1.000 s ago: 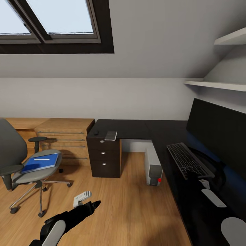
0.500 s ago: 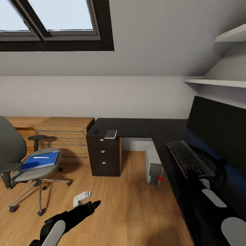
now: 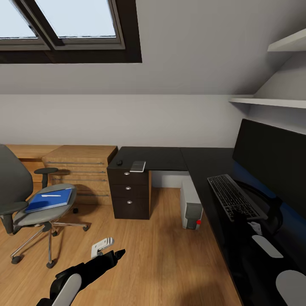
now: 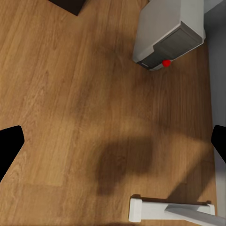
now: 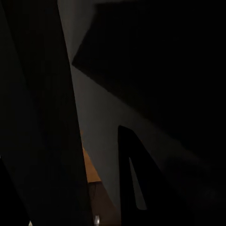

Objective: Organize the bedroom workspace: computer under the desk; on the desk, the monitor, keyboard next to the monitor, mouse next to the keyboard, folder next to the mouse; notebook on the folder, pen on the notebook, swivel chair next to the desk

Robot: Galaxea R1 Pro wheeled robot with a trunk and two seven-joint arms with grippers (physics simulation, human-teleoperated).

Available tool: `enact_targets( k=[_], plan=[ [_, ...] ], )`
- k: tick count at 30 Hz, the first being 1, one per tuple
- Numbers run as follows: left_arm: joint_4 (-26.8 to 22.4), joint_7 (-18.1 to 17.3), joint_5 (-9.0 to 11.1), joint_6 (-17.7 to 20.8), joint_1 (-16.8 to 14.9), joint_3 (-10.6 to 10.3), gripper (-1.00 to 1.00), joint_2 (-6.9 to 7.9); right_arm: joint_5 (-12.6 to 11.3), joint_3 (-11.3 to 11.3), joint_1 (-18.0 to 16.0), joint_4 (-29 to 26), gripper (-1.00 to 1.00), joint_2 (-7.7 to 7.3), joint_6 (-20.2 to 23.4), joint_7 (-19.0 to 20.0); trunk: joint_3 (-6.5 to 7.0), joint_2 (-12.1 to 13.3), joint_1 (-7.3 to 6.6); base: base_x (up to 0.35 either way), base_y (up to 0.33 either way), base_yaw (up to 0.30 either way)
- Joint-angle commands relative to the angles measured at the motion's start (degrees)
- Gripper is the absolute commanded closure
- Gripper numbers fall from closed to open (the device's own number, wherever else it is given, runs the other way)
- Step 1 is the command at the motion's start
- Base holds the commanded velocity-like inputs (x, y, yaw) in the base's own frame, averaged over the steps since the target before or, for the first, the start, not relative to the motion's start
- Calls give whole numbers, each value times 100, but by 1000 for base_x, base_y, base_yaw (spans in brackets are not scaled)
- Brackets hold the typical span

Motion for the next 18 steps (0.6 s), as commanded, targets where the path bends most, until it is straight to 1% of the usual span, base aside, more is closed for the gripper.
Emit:
enact_targets(
  k=[1, 4, 6, 9, 11, 14, 18],
  plan=[
    [-7, 56, 60, 6, -5, -12, -100, 5, -92, 91, 1, 17, 100, -14, 37, -266, -7, -3, 0, 0, 0, 0],
    [-7, 56, 60, 8, -5, -12, -100, 5, -109, 56, 1, 21, 100, -24, 130, -275, -7, -3, 0, 0, 0, 0],
    [-7, 55, 60, 8, -5, -12, -100, 5, -148, -57, 1, 23, 100, -26, 204, -281, -7, -3, 0, 0, 0, 0],
    [-7, 56, 60, 10, -5, -8, -100, 5, -217, -389, 1, 25, 100, -21, 517, -286, -7, -3, 0, 0, 0, 0],
    [-7, 55, 60, 8, -5, -6, -100, 5, -228, -520, 1, 26, 100, -20, 672, -286, -7, -3, 0, 0, 0, 0],
    [-7, 55, 60, 9, -5, -6, -100, 5, -231, -583, 1, 26, 100, -18, 742, -286, -7, -3, 0, 0, 0, 0],
    [-7, 54, 60, 10, -5, -6, -100, 5, -233, -607, 1, 26, 100, -17, 766, -288, -7, -3, 0, 0, 0, 0]
  ],
)
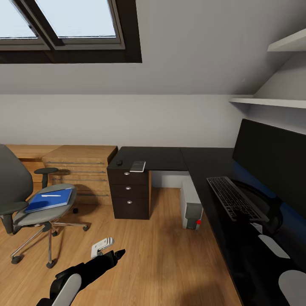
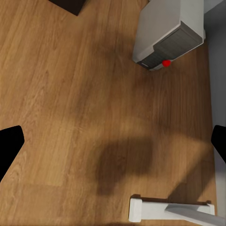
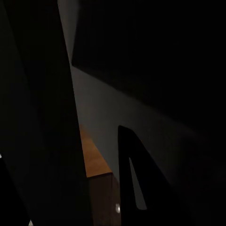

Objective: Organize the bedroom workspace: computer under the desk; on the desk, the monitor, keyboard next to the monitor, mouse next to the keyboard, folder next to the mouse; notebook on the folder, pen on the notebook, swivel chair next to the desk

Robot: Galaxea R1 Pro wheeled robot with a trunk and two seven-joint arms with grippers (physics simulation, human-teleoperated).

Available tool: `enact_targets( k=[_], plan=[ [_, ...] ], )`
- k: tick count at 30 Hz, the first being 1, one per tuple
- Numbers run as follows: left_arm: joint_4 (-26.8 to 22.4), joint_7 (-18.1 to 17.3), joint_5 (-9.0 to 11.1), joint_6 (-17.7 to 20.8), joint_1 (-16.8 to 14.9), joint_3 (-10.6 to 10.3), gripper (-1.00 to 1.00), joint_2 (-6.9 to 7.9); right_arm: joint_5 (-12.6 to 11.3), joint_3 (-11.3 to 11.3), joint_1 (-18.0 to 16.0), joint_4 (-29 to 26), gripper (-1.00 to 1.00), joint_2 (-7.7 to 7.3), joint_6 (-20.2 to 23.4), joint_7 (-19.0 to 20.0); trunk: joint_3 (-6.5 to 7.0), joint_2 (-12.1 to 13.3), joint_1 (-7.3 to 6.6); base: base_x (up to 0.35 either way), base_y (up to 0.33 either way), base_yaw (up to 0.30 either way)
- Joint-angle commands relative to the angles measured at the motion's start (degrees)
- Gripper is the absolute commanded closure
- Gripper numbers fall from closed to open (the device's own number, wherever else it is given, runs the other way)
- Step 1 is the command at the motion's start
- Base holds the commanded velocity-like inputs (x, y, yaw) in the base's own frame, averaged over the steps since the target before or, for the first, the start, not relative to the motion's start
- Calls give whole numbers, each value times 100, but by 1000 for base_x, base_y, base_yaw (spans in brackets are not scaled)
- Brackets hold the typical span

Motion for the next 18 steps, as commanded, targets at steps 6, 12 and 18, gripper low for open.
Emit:
enact_targets(
  k=[6, 12, 18],
  plan=[
    [-7, 56, 60, 2, -5, -12, -100, 5, -36, 44, 1, 17, 100, -4, 21, -122, -7, -3, 0, 0, 0, 0],
    [-7, 58, 60, 1, -5, -18, -100, 5, -36, 42, 1, 17, 100, -5, 22, -126, -43, -83, 44, 0, 0, 0],
    [-7, 58, 58, 1, -5, -25, -100, 5, -36, 42, 1, 17, 100, -5, 22, -121, -97, -203, 110, 0, 0, 0]
  ],
)
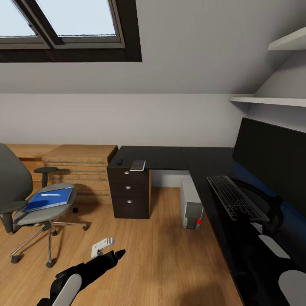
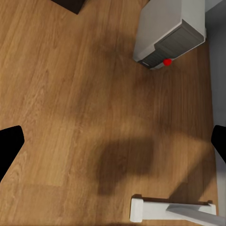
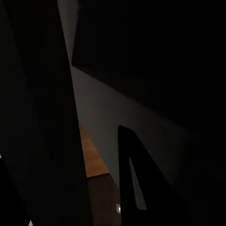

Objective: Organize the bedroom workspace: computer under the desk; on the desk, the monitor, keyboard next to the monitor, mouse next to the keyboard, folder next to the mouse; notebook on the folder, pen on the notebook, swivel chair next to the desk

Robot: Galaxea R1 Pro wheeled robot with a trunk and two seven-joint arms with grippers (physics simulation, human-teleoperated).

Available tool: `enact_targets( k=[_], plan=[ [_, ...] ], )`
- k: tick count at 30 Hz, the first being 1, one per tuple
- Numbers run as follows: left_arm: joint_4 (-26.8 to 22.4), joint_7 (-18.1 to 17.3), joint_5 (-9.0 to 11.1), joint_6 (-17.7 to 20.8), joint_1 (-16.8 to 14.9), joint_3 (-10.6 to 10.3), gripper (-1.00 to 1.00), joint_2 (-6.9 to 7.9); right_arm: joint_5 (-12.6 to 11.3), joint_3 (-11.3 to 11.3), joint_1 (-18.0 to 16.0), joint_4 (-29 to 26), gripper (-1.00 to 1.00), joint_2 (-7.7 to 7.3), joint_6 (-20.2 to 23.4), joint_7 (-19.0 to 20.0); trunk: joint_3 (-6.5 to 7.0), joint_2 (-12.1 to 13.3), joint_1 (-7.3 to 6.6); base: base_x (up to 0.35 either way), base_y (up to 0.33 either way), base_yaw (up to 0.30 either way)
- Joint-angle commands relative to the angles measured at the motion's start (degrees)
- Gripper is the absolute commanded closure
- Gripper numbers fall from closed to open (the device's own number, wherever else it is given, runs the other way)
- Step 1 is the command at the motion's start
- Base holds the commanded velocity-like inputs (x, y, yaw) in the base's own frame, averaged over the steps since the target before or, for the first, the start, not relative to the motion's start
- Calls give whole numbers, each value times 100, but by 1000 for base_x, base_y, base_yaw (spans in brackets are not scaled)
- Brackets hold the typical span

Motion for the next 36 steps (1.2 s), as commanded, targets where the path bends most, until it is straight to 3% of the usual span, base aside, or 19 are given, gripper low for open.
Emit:
enact_targets(
  k=[1, 10, 20, 36],
  plan=[
    [-7, 56, 61, 6, -5, -11, -100, 5, -30, 42, 0, 18, 100, -3, 14, -198, -7, -3, 0, 0, 0, 0],
    [-7, 56, 62, 6, -5, -9, -100, 5, -30, 33, 0, 17, 100, -9, 1, -215, -7, -3, 0, 0, 0, 0],
    [-7, 56, 62, 14, -5, -12, -100, 5, -30, -8, 0, 9, 100, -12, -3, -493, -7, -3, 0, 0, 0, 0],
    [-7, 56, 62, 14, -5, -22, -100, 5, -23, -11, 0, 9, 100, -3, -4, -513, -7, -3, 0, 0, 0, 0]
  ],
)
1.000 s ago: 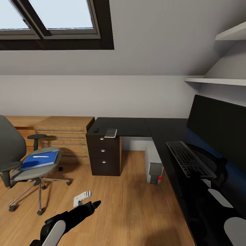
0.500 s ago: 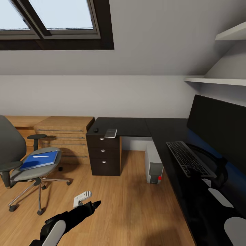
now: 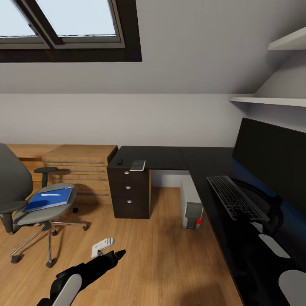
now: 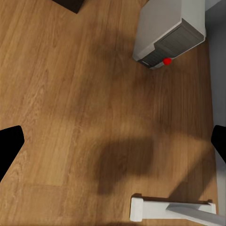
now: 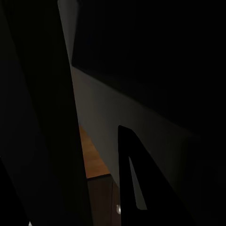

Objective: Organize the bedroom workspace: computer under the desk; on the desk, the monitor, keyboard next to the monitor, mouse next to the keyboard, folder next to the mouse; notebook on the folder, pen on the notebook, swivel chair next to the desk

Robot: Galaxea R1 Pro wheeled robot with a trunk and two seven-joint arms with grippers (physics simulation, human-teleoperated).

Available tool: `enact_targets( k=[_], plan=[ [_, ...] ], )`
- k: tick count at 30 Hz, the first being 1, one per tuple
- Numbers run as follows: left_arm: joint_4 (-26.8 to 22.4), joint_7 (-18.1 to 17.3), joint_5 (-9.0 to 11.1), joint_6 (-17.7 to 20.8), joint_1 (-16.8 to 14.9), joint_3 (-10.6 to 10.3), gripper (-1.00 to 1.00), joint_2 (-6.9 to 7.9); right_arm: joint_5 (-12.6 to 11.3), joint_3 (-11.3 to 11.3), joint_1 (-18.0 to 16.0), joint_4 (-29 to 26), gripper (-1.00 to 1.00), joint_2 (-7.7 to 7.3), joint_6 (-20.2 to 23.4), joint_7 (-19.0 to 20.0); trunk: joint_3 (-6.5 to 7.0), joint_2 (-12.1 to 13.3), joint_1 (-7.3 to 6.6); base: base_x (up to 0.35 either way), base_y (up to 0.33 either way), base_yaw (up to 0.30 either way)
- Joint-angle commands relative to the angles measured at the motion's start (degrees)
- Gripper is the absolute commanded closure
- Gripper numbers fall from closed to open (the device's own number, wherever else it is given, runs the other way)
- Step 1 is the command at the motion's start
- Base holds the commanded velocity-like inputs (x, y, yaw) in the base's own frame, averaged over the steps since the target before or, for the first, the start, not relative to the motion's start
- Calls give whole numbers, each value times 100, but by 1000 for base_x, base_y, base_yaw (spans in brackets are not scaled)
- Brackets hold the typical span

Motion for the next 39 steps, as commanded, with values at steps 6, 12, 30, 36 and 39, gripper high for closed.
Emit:
enact_targets(
  k=[6, 12, 30, 36, 39],
  plan=[
    [-8, 56, 60, 6, -4, -9, -100, 5, -18, 10, -1, 60, 100, -4, 13, -442, -7, -3, 0, 0, 0, 0],
    [-8, 56, 60, 6, -4, -10, -100, 5, -18, 10, -1, 60, 100, -4, 10, -436, -7, -3, 0, 0, 0, 0],
    [1, 56, 60, 6, -4, -10, -100, 5, -9, 19, -1, 60, 100, 1, 6, -433, 83, 198, -110, 0, 0, 0],
    [1, 56, 63, 6, -4, -10, -100, 5, -9, 19, -1, 60, 100, -3, 6, -437, 83, 198, -110, 0, 0, 0],
    [1, 56, 66, 6, -4, -10, -100, 5, -9, 17, -1, 60, 100, -3, 6, -440, 83, 198, -110, 0, 0, 0]
  ],
)
